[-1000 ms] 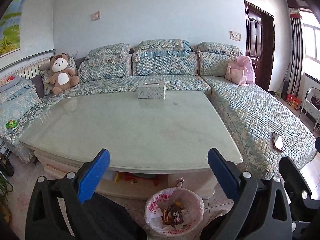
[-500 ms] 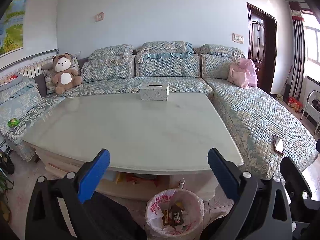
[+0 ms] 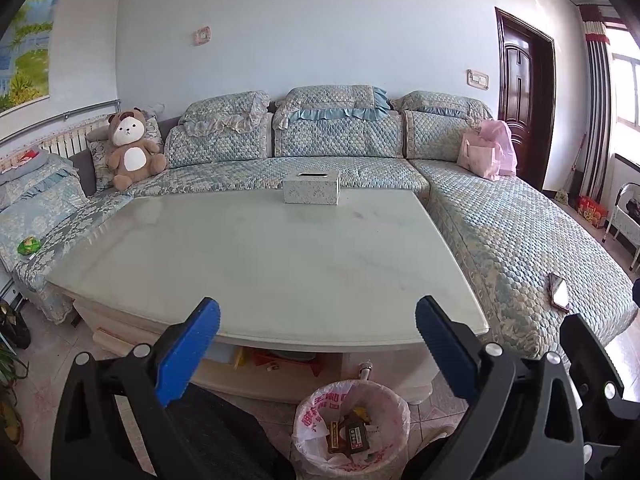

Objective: Collect trash

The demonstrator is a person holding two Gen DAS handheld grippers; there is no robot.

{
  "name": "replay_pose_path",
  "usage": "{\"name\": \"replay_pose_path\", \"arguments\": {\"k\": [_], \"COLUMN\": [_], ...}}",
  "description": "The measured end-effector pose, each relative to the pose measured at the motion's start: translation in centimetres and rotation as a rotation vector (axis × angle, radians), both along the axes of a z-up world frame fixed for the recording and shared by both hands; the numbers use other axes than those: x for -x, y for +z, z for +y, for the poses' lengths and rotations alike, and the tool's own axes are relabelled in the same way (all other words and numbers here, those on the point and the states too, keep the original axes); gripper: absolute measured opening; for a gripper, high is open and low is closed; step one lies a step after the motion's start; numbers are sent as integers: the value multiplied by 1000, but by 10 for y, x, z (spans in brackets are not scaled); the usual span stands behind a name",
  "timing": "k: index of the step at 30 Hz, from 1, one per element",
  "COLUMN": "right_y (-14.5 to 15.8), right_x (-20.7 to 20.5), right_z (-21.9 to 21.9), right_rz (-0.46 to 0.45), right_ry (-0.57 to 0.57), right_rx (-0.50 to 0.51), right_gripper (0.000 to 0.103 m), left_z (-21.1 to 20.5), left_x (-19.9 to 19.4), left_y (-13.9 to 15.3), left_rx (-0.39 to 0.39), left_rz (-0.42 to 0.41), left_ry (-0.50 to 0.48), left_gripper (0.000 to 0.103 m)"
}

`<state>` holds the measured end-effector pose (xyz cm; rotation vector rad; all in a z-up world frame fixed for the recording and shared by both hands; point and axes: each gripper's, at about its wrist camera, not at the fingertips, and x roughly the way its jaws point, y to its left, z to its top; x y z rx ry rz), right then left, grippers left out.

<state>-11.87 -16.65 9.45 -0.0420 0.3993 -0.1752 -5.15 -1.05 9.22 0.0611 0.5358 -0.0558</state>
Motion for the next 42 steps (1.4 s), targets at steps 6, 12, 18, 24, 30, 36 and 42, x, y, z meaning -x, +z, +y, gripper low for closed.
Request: {"name": "replay_pose_path", "arguments": {"k": [6, 12, 18, 24, 30, 36, 42], "right_y": [4, 5, 7, 7, 7, 10, 11], "right_x": [2, 3, 3, 3, 3, 3, 3], "right_z": [2, 3, 2, 2, 2, 3, 2], "right_rz": [-9, -14, -16, -16, -17, -20, -15], "right_ry": [-4, -5, -1, -1, -2, 2, 5], "right_rx": [13, 15, 14, 14, 15, 11, 9], "right_gripper": [97, 97, 97, 97, 97, 97, 97], "left_z": [4, 5, 5, 4, 4, 4, 4], "left_x": [0, 1, 3, 4, 5, 5, 1], "left_y": [1, 2, 2, 2, 3, 4, 4], "left_rx": [13, 13, 12, 12, 14, 27, 29], "left_rz": [3, -3, -7, -8, -10, 5, 27], "left_ry": [-1, 2, 4, 7, 7, -2, -2], "left_gripper": [96, 96, 96, 96, 96, 96, 96]}}
